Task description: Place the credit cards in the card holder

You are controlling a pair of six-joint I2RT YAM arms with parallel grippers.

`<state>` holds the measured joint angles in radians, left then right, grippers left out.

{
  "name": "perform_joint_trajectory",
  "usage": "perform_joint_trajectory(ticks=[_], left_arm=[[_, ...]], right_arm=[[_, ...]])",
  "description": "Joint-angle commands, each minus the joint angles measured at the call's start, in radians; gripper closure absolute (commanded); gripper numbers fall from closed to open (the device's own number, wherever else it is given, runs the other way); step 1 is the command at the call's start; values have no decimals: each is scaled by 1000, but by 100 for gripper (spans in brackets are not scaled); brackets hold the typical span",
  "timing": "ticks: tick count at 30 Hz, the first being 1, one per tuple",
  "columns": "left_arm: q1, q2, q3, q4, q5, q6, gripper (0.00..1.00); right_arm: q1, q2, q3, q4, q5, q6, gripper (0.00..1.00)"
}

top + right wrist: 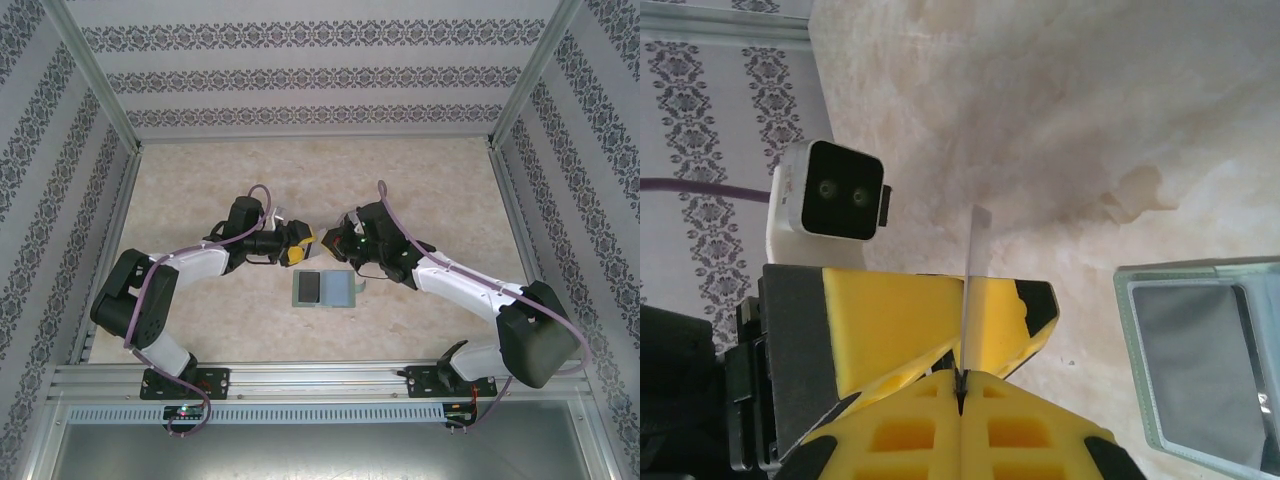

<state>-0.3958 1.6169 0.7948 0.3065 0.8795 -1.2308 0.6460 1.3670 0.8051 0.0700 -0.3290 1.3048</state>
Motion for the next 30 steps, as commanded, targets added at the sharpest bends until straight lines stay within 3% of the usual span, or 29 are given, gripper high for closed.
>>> perform_joint_trajectory(ticks=[1, 6, 24, 30], left_arm=[[14, 2, 32, 38, 33, 33, 38], [14, -3, 35, 57, 61, 50, 43], [14, -21, 14, 128, 80, 23, 85], [14, -18, 11, 138, 79, 17, 94]], right_arm=[[9, -18, 18, 9, -24, -70, 100], [8, -14, 12, 25, -42, -95, 100], [-5, -38, -29, 18, -54, -139, 100], [-9, -43, -30, 18, -56, -142, 100]])
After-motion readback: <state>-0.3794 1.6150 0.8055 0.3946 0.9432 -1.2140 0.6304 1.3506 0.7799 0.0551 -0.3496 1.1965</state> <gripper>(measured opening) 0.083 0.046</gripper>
